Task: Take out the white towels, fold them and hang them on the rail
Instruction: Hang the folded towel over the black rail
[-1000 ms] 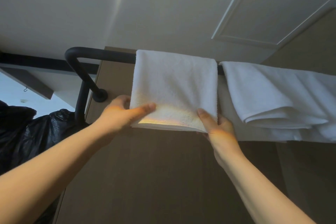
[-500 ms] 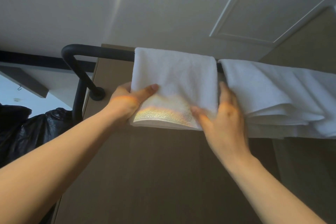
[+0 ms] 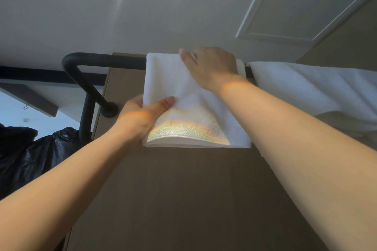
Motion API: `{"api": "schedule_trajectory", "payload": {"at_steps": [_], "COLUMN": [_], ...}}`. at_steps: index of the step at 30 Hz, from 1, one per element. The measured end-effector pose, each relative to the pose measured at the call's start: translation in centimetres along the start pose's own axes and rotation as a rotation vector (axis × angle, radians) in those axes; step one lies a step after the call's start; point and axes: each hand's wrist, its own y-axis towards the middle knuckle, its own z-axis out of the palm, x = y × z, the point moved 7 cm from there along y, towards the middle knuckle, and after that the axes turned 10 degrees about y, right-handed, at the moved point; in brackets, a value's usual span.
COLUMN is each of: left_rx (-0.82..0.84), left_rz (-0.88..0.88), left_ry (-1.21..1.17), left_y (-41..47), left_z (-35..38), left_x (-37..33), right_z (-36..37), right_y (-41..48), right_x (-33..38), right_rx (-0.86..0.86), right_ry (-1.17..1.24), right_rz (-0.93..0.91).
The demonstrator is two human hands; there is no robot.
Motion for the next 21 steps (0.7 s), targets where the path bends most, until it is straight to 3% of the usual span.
{"api": "schedule_trajectory", "payload": {"at_steps": [6, 21], "left_rx": [-0.004, 0.023], "left_rz": [-0.011, -0.004], "left_ry": [0.009, -0.014], "left_y": [0.2, 0.0], "left_z": [0.2, 2.6], "left_x": [0.3, 0.3], "right_z": [0.2, -0.6], "right_y": [-0.5, -0.7], "right_x": [0.1, -2.1], "right_rx": [-0.188, -0.262], "right_ry": [-0.054, -0.032], "right_rz": [-0.093, -0.118]}}
